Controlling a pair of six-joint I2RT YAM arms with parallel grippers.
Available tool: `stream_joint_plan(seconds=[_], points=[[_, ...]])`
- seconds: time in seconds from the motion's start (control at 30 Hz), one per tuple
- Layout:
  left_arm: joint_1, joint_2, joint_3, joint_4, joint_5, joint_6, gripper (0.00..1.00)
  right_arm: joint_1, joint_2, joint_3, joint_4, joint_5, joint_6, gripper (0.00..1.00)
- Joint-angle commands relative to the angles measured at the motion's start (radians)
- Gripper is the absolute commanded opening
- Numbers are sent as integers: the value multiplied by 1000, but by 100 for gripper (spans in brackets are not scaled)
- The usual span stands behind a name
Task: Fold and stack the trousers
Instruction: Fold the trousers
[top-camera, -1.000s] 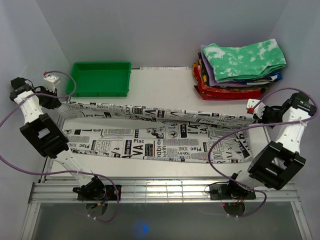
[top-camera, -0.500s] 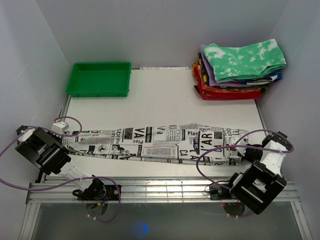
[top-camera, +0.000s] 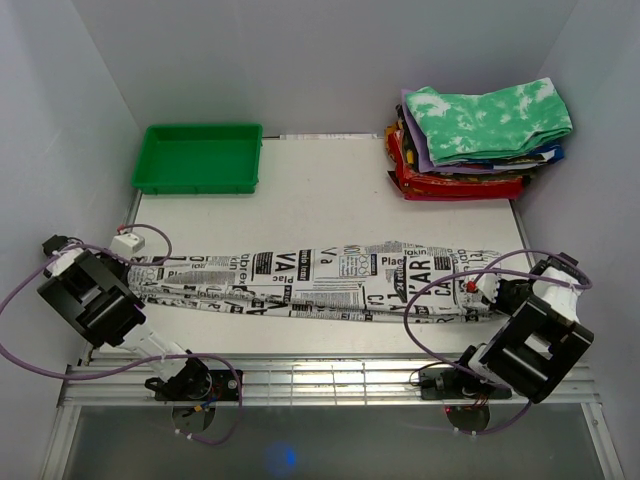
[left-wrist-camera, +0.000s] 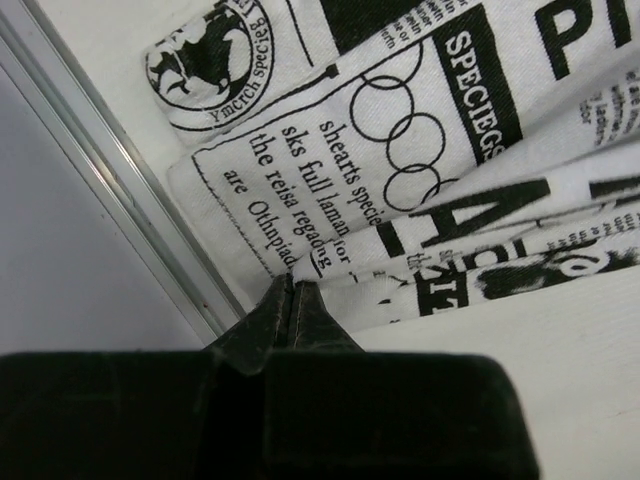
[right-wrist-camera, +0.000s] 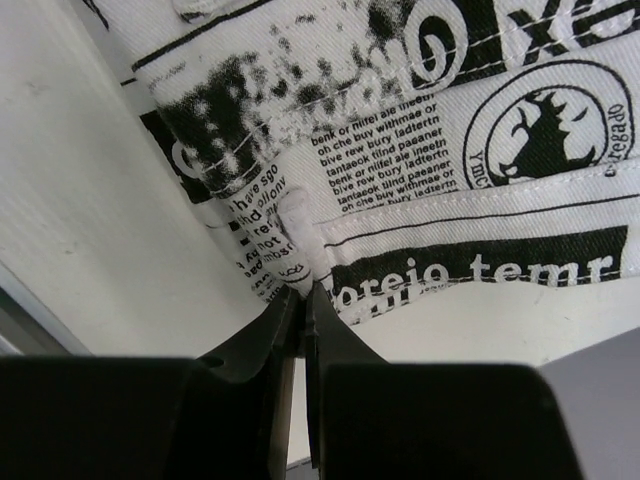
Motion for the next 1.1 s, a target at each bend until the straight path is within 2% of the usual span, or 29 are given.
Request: stream_joint_plan(seconds=[0.0,0.13,0.2,0.23,0.33,0.37,0.4,0.43,0.5,0.53,0.57,0.6,0.63,0.67,0.73,0.8,0.87,0.9,0.93,1.0,1.07], points=[[-1,-13,79,-18,-1,37,0,-8,50,107,149,100,-105,8],[16,-30,131,-162,25,117,0,-10,73,153,124,93,-102,8],[20,-34,176,-271,48,184,6,-10,72,160,101,85,-118,8],[24,-42,190,-297,66,192,14,-10,67,160,98,84,-122,8],[33,-88,244,-425,158,247,23,-10,50,157,63,80,-158,8],[33,-108,265,-474,170,328,26,-10,41,149,55,85,-167,12],[33,-119,270,-585,164,378,31,-10,33,146,52,90,-180,20],[33,-129,267,-632,149,428,34,-10,27,143,48,93,-185,37],[34,-177,227,-681,82,495,52,-10,9,160,34,76,-191,65],[36,-192,215,-689,65,508,53,-10,6,172,6,64,-191,99],[43,-206,202,-690,57,515,55,-10,-2,205,-9,33,-193,93],[53,-220,193,-690,61,514,69,-11,-4,224,-43,19,-193,91],[57,-222,197,-687,77,499,76,-10,-4,242,-63,8,-193,90],[57,-217,211,-683,94,465,78,-10,-5,282,-84,-14,-193,90],[57,-170,274,-677,158,355,95,-10,-14,314,-132,-36,-190,90],[54,-124,337,-610,198,237,95,-8,-19,356,-150,-71,-176,90],[39,-50,374,-557,213,39,91,3,-16,374,-178,-84,-151,90],[15,-27,389,-513,207,-25,84,10,-14,385,-178,-84,-138,90],[1,20,417,-499,192,-113,80,33,-7,388,-175,-81,-89,93],[-51,59,432,-459,169,-185,73,70,9,399,-157,-58,-9,98],[-108,113,451,-440,131,-267,63,140,51,442,-155,-38,156,85]])
